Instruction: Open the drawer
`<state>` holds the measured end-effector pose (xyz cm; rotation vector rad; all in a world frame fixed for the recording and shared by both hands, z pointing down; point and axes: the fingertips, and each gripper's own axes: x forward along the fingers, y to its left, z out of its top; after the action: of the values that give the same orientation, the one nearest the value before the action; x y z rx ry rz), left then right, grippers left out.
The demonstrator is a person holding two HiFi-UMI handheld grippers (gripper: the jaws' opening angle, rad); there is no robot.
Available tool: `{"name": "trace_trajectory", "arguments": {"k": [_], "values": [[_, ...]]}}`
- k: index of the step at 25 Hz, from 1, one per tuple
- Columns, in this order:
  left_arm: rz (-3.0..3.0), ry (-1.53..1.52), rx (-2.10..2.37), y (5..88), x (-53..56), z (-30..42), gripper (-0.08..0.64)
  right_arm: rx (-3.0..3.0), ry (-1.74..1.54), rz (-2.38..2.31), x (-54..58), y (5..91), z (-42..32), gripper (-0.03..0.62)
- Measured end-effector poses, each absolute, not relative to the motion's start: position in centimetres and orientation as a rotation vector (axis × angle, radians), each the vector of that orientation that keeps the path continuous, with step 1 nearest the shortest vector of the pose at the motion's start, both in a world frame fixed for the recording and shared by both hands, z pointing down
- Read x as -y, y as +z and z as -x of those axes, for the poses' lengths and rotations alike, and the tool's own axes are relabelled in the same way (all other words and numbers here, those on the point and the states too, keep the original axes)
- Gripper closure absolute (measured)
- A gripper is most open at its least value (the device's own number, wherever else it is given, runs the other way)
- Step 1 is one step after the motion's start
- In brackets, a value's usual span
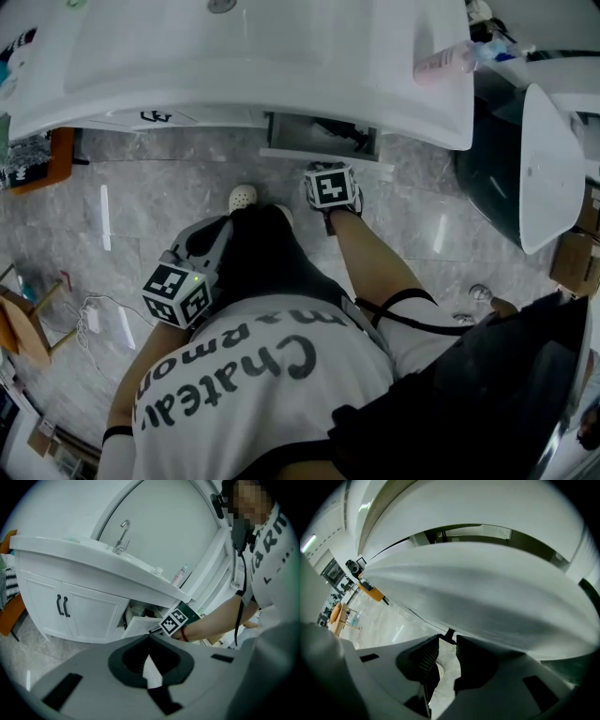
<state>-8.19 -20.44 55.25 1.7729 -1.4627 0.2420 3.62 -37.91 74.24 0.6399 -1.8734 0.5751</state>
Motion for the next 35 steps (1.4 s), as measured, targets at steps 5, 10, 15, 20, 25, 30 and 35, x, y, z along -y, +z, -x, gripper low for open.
{"name": "trace_trajectory", "arguments": {"k": [5,10,15,20,25,30,35], "values": [[-1.757,0.254,1.472,55.3,19.8,8.6,0.551,1.864,0.581,-0.640,37.7,74.3,-3.7,0.472],[-1.759,0.261,1.472,55.3,19.5,8.5,0.551,1.835,0.587,-0.633,36.9,74.6,-4.3,0.477],[-1.759,0.259,1.475,55.2,19.1,8.7,0.551,1.822,0.628,-0.675,36.9,74.5,-4.9,0.492],[-1.752,0.254,1.494,55.0,18.8,9.4,0.551,1.673,0.707,-0.517,29.8,77.3,-8.6,0.584],[-1.751,0.244,1.503,54.7,19.0,10.4,0.551,1.702,0.691,-0.433,26.9,76.3,-10.7,0.584],[-1.783,0.189,1.503,53.4,21.5,10.1,0.551,1.913,0.788,-0.445,29.5,70.6,-8.1,0.583],[-1.866,0.186,1.483,51.2,24.2,9.2,0.551,2.149,0.807,-0.418,32.1,62.8,-4.6,0.584]]}}
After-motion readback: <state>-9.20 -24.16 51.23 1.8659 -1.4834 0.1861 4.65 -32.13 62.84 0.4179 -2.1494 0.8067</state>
